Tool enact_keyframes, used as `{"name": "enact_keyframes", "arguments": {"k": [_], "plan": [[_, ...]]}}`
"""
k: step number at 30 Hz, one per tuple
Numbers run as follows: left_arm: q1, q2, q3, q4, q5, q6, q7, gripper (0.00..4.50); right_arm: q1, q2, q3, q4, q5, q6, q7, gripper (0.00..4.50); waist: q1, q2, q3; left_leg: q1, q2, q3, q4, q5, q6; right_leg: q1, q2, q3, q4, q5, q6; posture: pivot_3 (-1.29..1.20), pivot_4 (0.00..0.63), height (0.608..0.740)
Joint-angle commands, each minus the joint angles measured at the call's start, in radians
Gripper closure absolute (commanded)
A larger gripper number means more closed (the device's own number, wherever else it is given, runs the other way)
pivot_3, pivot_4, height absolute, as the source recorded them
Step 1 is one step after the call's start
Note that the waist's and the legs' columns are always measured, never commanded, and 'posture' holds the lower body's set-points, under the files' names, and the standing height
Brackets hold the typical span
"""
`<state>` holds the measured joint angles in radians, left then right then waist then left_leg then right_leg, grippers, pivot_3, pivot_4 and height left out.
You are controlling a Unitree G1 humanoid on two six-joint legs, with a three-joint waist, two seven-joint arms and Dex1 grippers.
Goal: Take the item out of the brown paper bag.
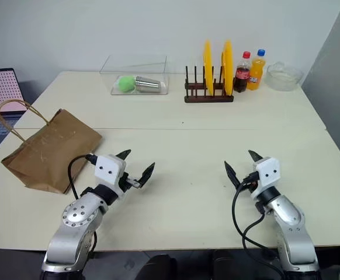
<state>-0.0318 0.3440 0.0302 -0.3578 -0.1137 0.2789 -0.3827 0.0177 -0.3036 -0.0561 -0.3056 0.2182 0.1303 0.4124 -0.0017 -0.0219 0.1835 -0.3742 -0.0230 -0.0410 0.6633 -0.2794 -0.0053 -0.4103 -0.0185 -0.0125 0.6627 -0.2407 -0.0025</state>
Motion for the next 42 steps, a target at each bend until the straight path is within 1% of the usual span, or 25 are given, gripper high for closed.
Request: {"name": "enact_keyframes", "arguments": {"k": [1,8,18,25,29,33,37,42], "plan": [[-0.003,-0.003,0.003,-0.011,-0.013,-0.014,-0.005,0.00,-0.014,0.003,-0.010,-0.016,-0.001,-0.035,-0.004,0.02,0.000,0.000,0.000,0.000,0.000,0.000,0.000,0.000,0.000,0.000,0.000,0.000,0.000,0.000,0.000,0.00,0.150,0.740],[0.013,-0.001,-0.017,-0.019,0.008,-0.026,0.000,0.00,-0.008,-0.005,-0.007,-0.005,-0.009,-0.043,-0.001,0.02,0.000,0.000,0.000,0.000,0.000,0.000,0.000,0.000,0.000,0.000,0.000,0.000,0.000,0.000,0.000,0.00,0.150,0.740],[0.022,-0.002,-0.010,-0.030,0.006,-0.004,0.024,0.00,-0.027,-0.011,0.000,0.020,-0.019,-0.042,0.005,0.02,0.000,0.000,0.000,0.000,0.000,0.000,0.000,0.000,0.000,0.000,0.000,0.000,0.000,0.000,0.000,0.00,0.150,0.740],[0.021,0.011,-0.004,-0.041,0.012,0.018,0.037,0.00,-0.044,-0.019,0.053,0.016,-0.030,-0.013,0.035,0.02,0.000,0.000,0.000,0.000,0.000,0.000,0.000,0.000,0.000,0.000,0.000,0.000,0.000,0.000,0.000,0.00,0.150,0.740],[0.027,0.026,0.015,-0.062,0.006,0.034,0.032,0.00,-0.063,-0.027,0.077,-0.011,0.010,0.025,0.089,0.02,0.000,0.000,0.000,0.000,0.000,0.000,0.000,0.000,0.000,0.000,0.000,0.000,0.000,0.000,0.000,0.00,0.150,0.740],[0.048,0.072,0.097,-0.107,-0.041,0.072,0.001,0.00,-0.115,-0.047,0.106,-0.074,0.083,0.096,0.162,0.02,-0.002,0.000,0.000,0.000,0.000,0.000,0.000,0.000,0.000,0.000,0.000,0.000,0.000,0.000,0.000,0.00,0.150,0.740],[0.060,0.145,0.304,-0.160,-0.220,0.180,-0.061,0.00,-0.257,-0.090,0.140,-0.105,0.174,0.176,0.276,0.02,-0.006,0.000,0.001,0.000,0.001,-0.001,0.000,0.000,0.000,0.000,0.000,-0.001,0.000,0.000,0.000,0.00,0.150,0.740],[0.096,0.215,0.509,-0.211,-0.431,0.312,-0.111,0.00,-0.418,-0.129,0.145,-0.076,0.282,0.270,0.399,0.02,-0.003,0.000,0.001,-0.001,0.001,-0.002,0.000,0.000,0.000,0.000,0.000,-0.002,-0.002,0.000,0.000,0.00,0.150,0.740]]}}
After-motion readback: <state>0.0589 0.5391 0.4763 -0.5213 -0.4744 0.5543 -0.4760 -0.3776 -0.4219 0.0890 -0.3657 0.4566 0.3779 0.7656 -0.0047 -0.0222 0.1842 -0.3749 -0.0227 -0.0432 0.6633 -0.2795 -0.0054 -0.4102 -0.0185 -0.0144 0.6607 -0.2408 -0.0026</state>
